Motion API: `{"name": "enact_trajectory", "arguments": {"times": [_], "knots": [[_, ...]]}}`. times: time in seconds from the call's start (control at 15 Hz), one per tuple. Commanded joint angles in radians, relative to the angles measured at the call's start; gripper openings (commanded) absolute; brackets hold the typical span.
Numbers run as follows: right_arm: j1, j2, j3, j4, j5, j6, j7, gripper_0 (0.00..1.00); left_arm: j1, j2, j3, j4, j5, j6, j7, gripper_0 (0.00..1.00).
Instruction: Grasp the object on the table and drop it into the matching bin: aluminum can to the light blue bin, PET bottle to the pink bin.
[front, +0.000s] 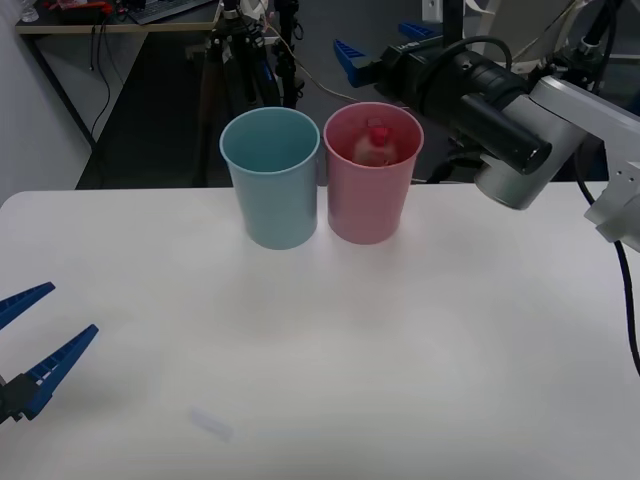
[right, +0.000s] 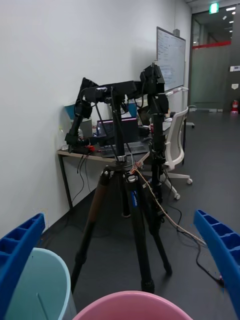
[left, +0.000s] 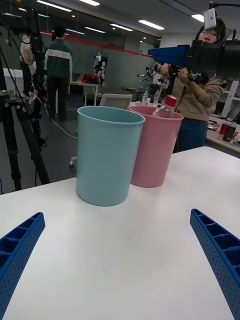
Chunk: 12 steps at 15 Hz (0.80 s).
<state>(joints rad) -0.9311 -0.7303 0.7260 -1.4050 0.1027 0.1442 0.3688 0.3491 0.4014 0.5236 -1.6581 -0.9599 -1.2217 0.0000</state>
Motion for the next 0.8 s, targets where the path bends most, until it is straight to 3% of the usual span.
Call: {"name": "enact_trajectory", "arguments": {"times": [0.07, 0.67, 0.8], "knots": [[0.0, 0.0, -0.002, 0.0, 0.0, 0.0, -0.005, 1.0, 0.0, 0.0, 0.0, 0.0, 0.0, 0.0, 0.0, 1.0], [0.003, -0.003, -0.016, -0.012, 0.003, 0.0, 0.002, 1.0, 0.0, 0.0, 0.0, 0.0, 0.0, 0.0, 0.0, 1.0], [0.028, -0.038, -0.031, -0.069, -0.008, 0.014, 0.004, 1.0, 0.0, 0.0, 0.0, 0.0, 0.0, 0.0, 0.0, 1.0]]}}
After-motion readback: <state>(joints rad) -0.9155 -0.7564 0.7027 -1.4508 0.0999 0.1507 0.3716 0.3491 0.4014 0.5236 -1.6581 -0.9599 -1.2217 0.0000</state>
